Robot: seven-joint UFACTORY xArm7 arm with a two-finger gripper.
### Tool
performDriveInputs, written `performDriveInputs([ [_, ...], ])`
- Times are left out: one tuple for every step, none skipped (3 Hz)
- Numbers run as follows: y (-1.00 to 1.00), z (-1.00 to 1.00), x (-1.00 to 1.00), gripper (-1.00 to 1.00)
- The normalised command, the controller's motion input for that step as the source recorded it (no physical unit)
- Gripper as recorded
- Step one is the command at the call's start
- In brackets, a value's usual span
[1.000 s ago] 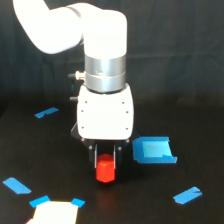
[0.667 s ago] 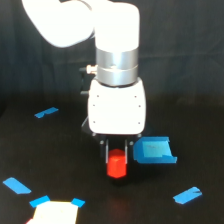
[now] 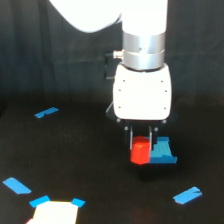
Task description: Pick up the red object from the table
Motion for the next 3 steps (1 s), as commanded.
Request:
performDriveInputs([
  [-0.24, 0.98, -0.06, -1.00],
  [-0.04, 0.68, 0.16, -0.94],
  [-0.23, 0.59, -0.14, -1.00],
])
